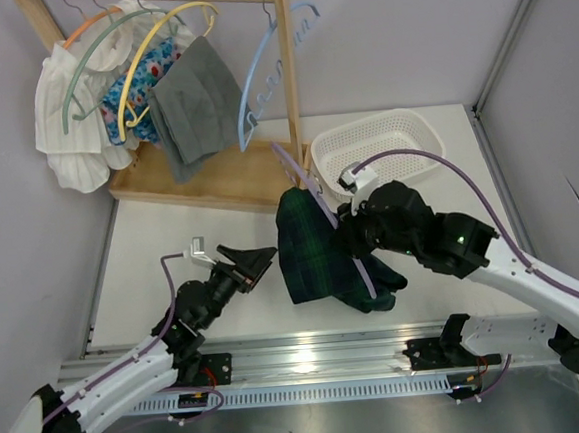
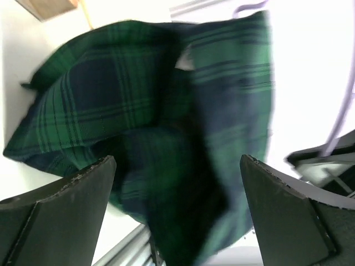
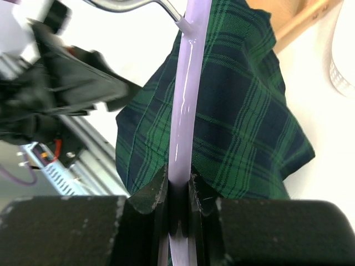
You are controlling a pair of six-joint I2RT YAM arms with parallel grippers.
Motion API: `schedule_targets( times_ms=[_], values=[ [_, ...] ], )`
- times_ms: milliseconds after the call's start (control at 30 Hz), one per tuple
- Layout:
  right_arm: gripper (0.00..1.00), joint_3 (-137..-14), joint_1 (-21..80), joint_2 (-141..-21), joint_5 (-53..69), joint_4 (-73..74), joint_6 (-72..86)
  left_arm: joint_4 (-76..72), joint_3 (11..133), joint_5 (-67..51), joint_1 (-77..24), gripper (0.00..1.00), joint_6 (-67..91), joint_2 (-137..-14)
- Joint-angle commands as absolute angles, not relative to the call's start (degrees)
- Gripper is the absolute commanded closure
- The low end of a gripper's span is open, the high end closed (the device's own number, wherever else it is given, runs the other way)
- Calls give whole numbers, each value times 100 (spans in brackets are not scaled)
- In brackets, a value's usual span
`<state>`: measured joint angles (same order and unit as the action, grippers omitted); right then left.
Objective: Place the skirt on the hanger
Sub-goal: Place skirt on hanger
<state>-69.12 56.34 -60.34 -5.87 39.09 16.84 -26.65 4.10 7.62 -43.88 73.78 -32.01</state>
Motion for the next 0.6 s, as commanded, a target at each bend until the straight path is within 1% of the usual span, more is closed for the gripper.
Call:
schedule_targets(
  times_ms=[0,200,400,567],
  values=[
    [100,-7663,5599,-5695,-422,3822,1520,-4612,203,142,-4307,0,7638,-3550],
    [100,-8068,5546,-5757,-264,4069,1564,-5570,246,-307,-4280,1,7427,-3989],
    [100,-8226,5546,-5783,-141,4131,1643,-6740,62,-457,-4228,1,7760,-4815],
    [100,-8279,5555,-5818,-97,4131,1679,-7584,237,-764,-4201,0,7839,-5553]
  ],
)
